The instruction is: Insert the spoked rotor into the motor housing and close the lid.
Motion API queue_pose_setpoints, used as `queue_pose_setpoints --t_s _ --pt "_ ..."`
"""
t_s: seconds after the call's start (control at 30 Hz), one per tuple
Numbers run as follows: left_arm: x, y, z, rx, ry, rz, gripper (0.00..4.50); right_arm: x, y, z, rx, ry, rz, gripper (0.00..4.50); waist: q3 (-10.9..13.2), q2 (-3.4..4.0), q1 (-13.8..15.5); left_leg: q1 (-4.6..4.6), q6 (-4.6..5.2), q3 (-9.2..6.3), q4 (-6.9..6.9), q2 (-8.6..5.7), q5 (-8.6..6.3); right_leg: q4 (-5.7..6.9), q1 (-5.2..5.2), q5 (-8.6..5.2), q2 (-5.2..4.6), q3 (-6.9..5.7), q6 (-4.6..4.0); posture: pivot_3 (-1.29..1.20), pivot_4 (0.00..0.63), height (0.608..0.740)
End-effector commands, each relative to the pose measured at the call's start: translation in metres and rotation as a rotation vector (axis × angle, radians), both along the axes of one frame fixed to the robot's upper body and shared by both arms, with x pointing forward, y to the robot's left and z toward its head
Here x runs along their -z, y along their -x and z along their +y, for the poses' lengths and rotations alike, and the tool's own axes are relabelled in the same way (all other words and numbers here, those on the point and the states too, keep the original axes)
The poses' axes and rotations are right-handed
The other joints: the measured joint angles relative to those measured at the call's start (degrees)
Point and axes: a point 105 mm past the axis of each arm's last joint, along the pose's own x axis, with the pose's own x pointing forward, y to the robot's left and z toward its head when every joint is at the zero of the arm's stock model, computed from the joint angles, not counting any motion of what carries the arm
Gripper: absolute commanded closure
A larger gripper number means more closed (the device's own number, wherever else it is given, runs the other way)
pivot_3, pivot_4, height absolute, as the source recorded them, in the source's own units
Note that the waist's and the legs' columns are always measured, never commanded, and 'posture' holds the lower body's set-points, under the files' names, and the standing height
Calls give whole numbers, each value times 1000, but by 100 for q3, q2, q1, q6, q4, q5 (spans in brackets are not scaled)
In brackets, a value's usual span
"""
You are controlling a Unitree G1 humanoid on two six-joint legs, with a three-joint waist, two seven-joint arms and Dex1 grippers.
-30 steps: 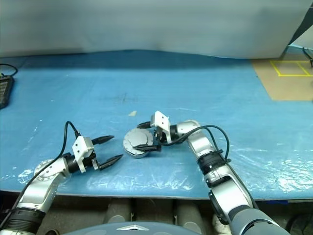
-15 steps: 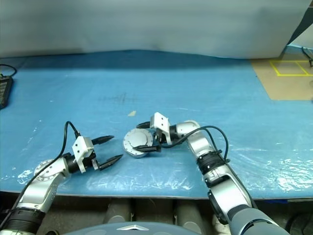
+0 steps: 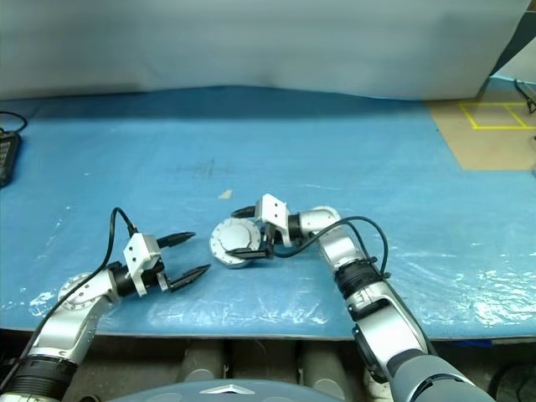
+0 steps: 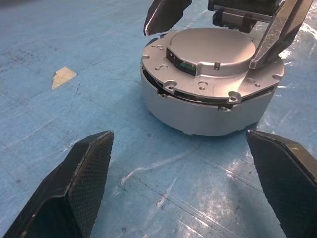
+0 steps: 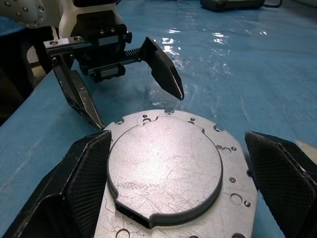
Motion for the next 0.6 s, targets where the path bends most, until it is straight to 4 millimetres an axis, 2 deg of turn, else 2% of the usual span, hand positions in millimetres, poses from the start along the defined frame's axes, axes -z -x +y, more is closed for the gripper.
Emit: queue_pose_setpoints --t_s 0.03,0.6 --pt "-7 -1 3 -11 7 -34 0 -5 -3 -1 4 6 -40 23 0 0 -8 0 0 0 0 0 0 0 0 0 0 0 0 0 150 740" --pt "-5 0 5 -13 5 -32 0 6 3 -4 -34 51 26 23 0 0 -60 0 0 5 -9 0 0 -6 -2 0 0 2 0 0 150 740"
